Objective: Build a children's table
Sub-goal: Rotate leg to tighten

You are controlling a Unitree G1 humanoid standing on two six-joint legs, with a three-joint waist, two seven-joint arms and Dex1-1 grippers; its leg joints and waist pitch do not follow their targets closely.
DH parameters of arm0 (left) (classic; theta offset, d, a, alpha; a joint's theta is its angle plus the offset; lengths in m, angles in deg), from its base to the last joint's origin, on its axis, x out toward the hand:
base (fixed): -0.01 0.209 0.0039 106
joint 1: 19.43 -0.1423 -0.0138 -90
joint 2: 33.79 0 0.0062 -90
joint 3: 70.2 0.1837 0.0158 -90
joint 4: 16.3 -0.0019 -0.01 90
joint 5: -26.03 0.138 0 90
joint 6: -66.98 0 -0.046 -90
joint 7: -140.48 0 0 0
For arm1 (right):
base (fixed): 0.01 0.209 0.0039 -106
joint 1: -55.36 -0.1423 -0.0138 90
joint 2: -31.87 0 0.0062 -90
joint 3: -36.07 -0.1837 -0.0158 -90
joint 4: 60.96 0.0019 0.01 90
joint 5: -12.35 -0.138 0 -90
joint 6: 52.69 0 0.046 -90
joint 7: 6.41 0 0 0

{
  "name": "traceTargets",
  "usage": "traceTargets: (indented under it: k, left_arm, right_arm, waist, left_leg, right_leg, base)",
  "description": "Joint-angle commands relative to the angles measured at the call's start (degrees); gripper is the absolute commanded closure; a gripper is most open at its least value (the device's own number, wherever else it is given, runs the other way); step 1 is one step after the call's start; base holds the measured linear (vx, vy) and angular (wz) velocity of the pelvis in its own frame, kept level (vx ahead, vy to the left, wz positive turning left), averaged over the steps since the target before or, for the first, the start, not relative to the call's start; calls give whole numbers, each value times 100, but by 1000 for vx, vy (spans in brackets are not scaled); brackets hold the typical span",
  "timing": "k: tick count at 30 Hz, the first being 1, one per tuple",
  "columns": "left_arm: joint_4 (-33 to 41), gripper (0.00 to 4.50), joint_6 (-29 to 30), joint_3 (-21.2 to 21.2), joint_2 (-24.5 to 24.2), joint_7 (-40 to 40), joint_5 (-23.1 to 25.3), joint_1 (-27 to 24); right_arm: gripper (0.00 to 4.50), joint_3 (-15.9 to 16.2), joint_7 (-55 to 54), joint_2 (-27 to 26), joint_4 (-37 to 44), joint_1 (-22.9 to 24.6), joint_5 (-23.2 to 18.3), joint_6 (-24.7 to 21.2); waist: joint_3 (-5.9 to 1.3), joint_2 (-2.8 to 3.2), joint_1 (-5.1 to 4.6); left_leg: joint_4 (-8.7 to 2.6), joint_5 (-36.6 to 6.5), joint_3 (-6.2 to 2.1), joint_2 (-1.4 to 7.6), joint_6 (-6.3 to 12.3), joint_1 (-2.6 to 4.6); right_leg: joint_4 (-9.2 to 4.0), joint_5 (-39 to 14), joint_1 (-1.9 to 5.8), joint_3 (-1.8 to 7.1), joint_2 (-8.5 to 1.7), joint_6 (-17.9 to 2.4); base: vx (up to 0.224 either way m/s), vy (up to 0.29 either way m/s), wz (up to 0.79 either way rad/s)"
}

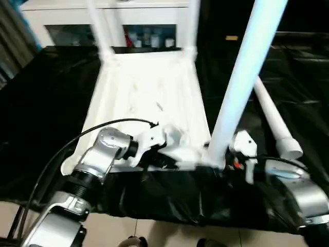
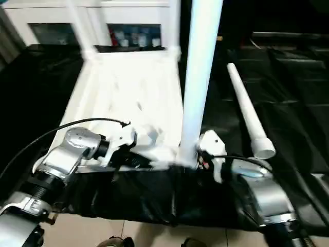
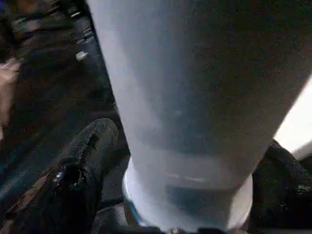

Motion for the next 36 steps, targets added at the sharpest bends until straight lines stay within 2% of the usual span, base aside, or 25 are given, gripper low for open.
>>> traceTargets:
  k: [1, 2, 4, 13, 18, 24, 27, 28, 30, 31, 32, 33, 34, 35, 36]
  left_arm:
    - [-30, 450, -193, 334, 151, -350, -170, 152]
    - [-42, 450, -211, 341, 140, -392, -177, 161]
    - [-87, 450, -249, 339, 117, -444, -183, 196]
    - [-235, 450, -460, 382, 37, -630, -143, 263]
    - [-319, 450, -575, 391, 34, -653, -139, 283]
    - [-272, 450, -385, 289, 181, -426, -218, 262]
    - [-235, 450, -268, 264, 255, -296, -238, 248]
    - [-204, 450, -78, 214, 459, 82, -208, 230]
    - [-162, 450, 81, 212, 626, 401, -142, 193]
    - [-123, 450, 226, 227, 778, 659, -88, 148]
    - [-91, 450, 329, 235, 866, 809, -56, 118]
    - [-91, 450, 329, 235, 866, 809, -56, 118]
    - [-41, 450, 453, 243, 959, 952, -34, 78]
    - [6, 450, 566, 263, 1066, 1097, -9, 35]
    - [39, 450, 676, 271, 1175, 1250, 12, 2]
  right_arm:
    - [64, 568, 510, 23, 80, -35, -32, -112]
    - [78, 586, 568, 56, 72, -52, -37, -115]
    - [88, 591, 664, 93, 48, -102, -35, -116]
    - [158, 696, 947, 290, -4, -275, -33, -128]
    - [171, 736, 1013, 314, -19, -305, 20, -83]
    - [172, 522, 489, -35, 67, -162, -132, -213]
    - [173, 440, 173, -202, 29, -121, -92, -198]
    - [173, 272, -546, -572, -174, -91, 66, -97]
    - [173, 157, -1127, -853, -336, -80, 205, -76]
    - [174, 68, -1616, -1100, -464, -72, 313, -83]
    - [174, 20, -1892, -1242, -521, -72, 367, -126]
    - [174, 20, -1892, -1242, -521, -72, 367, -126]
    - [174, -20, -2128, -1398, -546, -62, 400, -175]
    - [174, -55, -2352, -1579, -554, -48, 422, -212]
    - [174, -101, -2571, -1761, -568, -41, 421, -265]
  waist:
    - [-300, -70, -10]
    - [-304, -67, 6]
    - [-307, -82, 4]
    - [-346, -81, 38]
    - [-359, -86, 82]
    - [-368, -97, 101]
    - [-350, -100, 93]
    - [-328, -95, 77]
    - [-297, -91, 29]
    - [-280, -116, -30]
    - [-263, -109, -87]
    - [-270, -117, -131]
    - [-262, -87, -148]
    - [-267, -113, -184]
    - [-263, -105, -203]
  left_leg:
    - [-332, -1078, -113, 333, 708, 70]
    - [-336, -1127, -109, 348, 672, 89]
    - [-337, -1106, -117, 341, 653, 74]
    - [-307, -860, -118, 345, 732, 70]
    - [-295, -838, -115, 345, 746, 74]
    - [-291, -813, -113, 342, 727, 72]
    - [-308, -933, -117, 340, 639, 72]
    - [-329, -1090, -115, 340, 555, 76]
    - [-371, -1348, -137, 328, 354, 80]
    - [-400, -1536, -161, 311, 241, 65]
    - [-416, -1736, -170, 308, 155, 96]
    - [-420, -1803, -184, 296, 117, 95]
    - [-426, -1802, -190, 297, 106, 89]
    - [-425, -1805, -182, 298, 140, 82]
    - [-425, -1810, -172, 296, 166, 87]
  right_leg:
    - [-341, -834, 283, 253, -325, -1618]
    - [-346, -878, 271, 261, -335, -1630]
    - [-336, -864, 291, 258, -334, -1633]
    - [-293, -567, 306, 249, -335, -1703]
    - [-290, -589, 308, 250, -339, -1699]
    - [-286, -643, 305, 249, -337, -1681]
    - [-315, -926, 295, 249, -342, -1617]
    - [-349, -1186, 279, 253, -342, -1556]
    - [-402, -1638, 264, 248, -353, -1433]
    - [-426, -1950, 288, 232, -351, -1313]
    - [-472, -2248, 255, 233, -355, -1219]
    - [-488, -2384, 265, 237, -353, -1143]
    - [-485, -2340, 263, 242, -353, -1132]
    - [-488, -2236, 255, 252, -340, -1134]
    - [-496, -2195, 239, 256, -337, -1149]
  base:
    - [0, 0, 0]
    - [0, 0, 0]
    - [0, 0, 0]
    - [0, 0, 0]
    - [0, 0, 0]
    - [0, 0, 0]
    - [0, 0, 0]
    - [0, 0, 0]
    - [0, 0, 0]
    - [0, 0, 0]
    - [0, 0, 0]
    - [0, 0, 0]
    - [0, 0, 0]
    - [0, 0, 0]
    - [0, 0, 0]
